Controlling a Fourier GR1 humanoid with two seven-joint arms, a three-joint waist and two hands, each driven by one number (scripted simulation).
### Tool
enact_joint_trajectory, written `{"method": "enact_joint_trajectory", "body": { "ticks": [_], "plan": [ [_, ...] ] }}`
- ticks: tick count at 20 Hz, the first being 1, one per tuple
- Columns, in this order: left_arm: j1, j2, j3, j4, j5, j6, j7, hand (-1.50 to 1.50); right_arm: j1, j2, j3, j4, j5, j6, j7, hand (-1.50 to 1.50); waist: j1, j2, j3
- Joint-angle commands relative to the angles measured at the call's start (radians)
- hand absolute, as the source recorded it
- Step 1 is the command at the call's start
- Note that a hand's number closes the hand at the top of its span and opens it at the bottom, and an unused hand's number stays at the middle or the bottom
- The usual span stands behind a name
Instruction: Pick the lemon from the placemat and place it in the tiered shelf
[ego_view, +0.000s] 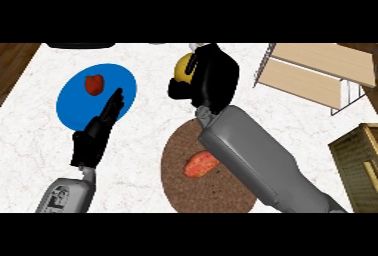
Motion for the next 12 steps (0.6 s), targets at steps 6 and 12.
{"method": "enact_joint_trajectory", "body": {
  "ticks": [6,12],
  "plan": [
    [0.018,0.001,0.026,0.021,0.009,-0.002,-0.035,0.00,-0.143,-0.003,-0.125,-0.084,0.266,0.169,0.309,1.50,-0.029,-0.007,0.000],
    [0.006,-0.014,0.013,0.011,-0.018,0.022,-0.017,0.00,-0.155,-0.063,-0.231,-0.102,0.377,0.253,0.251,1.50,-0.025,-0.001,0.001]
  ]
}}
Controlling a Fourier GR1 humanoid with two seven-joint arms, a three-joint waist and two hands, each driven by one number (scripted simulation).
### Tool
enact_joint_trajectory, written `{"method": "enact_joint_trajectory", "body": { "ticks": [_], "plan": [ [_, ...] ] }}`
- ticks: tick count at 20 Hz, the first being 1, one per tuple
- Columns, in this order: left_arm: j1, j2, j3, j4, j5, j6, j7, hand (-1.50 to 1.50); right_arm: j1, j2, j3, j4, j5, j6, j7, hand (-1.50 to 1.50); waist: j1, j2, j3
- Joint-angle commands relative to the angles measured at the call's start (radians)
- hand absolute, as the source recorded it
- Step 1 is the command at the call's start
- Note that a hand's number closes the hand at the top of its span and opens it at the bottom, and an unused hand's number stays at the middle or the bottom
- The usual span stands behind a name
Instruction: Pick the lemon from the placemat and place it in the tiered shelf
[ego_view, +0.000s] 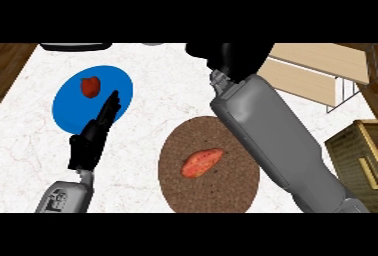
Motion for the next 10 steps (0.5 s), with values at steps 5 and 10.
{"method": "enact_joint_trajectory", "body": {
  "ticks": [5,10],
  "plan": [
    [0.004,-0.002,0.003,-0.003,-0.002,-0.008,-0.001,0.00,-0.087,-0.039,-0.165,-0.020,0.097,0.159,0.125,1.50,0.011,0.006,0.000],
    [-0.072,-0.022,0.016,0.059,-0.003,-0.004,-0.002,0.00,-0.114,-0.065,-0.236,-0.033,0.148,0.209,0.076,1.50,0.006,0.009,0.000]
  ]
}}
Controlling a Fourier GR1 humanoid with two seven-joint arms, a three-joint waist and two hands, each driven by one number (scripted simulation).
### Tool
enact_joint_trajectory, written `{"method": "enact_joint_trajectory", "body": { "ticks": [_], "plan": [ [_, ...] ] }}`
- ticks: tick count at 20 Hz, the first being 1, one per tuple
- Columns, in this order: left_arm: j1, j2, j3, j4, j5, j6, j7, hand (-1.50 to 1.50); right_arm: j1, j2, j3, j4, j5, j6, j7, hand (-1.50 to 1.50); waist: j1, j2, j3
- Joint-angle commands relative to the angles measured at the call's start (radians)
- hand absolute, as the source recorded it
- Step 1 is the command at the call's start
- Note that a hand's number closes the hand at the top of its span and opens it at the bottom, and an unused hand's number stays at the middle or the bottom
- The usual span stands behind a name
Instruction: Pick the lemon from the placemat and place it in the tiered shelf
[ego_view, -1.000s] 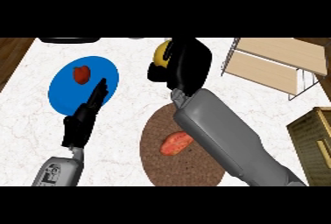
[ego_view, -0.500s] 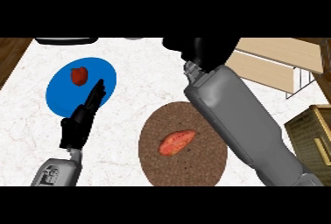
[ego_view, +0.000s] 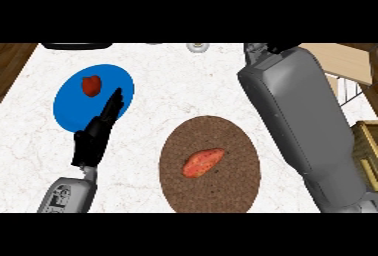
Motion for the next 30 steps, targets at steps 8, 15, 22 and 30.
{"method": "enact_joint_trajectory", "body": {
  "ticks": [8,15,22,30],
  "plan": [
    [0.019,0.027,0.027,-0.054,0.019,-0.040,0.013,0.00,-0.025,-0.119,-0.178,0.018,0.033,0.081,-0.037,1.50,0.012,0.004,0.000],
    [0.043,0.017,0.016,-0.058,-0.001,-0.045,-0.025,0.00,-0.083,-0.144,-0.191,0.184,0.107,0.059,-0.099,1.50,0.024,0.007,0.000],
    [-0.036,-0.015,0.031,-0.009,-0.005,-0.030,0.039,0.00,-0.073,-0.217,-0.212,0.309,0.118,-0.025,-0.241,1.50,0.021,0.009,0.000],
    [0.018,-0.043,-0.009,-0.036,-0.037,-0.014,0.002,0.00,0.000,-0.188,-0.318,0.307,0.015,-0.403,-0.291,1.50,0.029,0.015,0.003]
  ]
}}
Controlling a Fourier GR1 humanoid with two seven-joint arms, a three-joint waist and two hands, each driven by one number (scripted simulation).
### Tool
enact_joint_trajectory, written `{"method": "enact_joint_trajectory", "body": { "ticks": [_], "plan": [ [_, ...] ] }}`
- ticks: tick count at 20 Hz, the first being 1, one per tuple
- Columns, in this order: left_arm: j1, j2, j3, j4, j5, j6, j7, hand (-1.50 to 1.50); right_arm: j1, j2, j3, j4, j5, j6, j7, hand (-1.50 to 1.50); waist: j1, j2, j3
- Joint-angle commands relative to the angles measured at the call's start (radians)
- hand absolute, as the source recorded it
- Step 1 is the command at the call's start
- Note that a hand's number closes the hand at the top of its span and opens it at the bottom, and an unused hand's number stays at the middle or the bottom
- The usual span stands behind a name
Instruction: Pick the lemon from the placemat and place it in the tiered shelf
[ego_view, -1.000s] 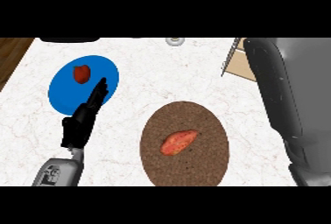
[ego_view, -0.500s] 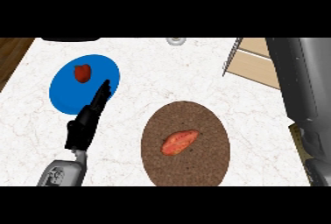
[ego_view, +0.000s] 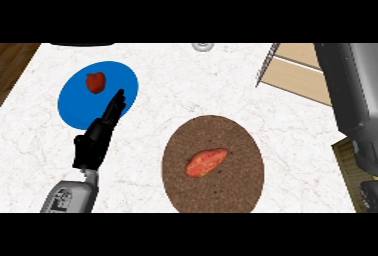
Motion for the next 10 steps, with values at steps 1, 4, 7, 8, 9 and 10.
{"method": "enact_joint_trajectory", "body": {
  "ticks": [1,4,7,8,9,10],
  "plan": [
    [-0.047,-0.005,0.006,0.017,-0.008,0.007,0.018,0.00,-0.001,0.034,-0.056,-0.001,-0.076,-0.219,-0.027,1.50,0.005,0.005,0.000],
    [-0.002,-0.006,0.004,0.019,-0.008,0.001,-0.028,0.00,0.057,-0.038,-0.116,0.046,-0.185,-0.286,-0.173,1.50,-0.001,0.000,0.000],
    [-0.033,0.012,0.023,-0.016,0.010,-0.020,0.012,0.00,-0.006,-0.027,-0.137,0.157,-0.197,-0.366,-0.196,1.50,0.012,0.003,0.000],
    [-0.007,0.026,0.046,0.061,0.029,-0.049,-0.060,0.00,0.063,-0.034,-0.138,0.108,-0.252,-0.347,-0.253,1.50,-0.004,0.000,-0.001],
    [0.017,-0.003,0.004,-0.026,0.001,-0.018,0.011,0.00,0.017,-0.054,-0.143,0.137,-0.246,-0.330,-0.246,1.50,0.000,-0.003,0.000],
    [-0.046,0.016,0.023,-0.007,-0.005,-0.020,0.034,0.00,-0.013,-0.060,-0.153,0.191,-0.262,-0.364,-0.280,1.50,0.004,0.000,0.000]
  ]
}}
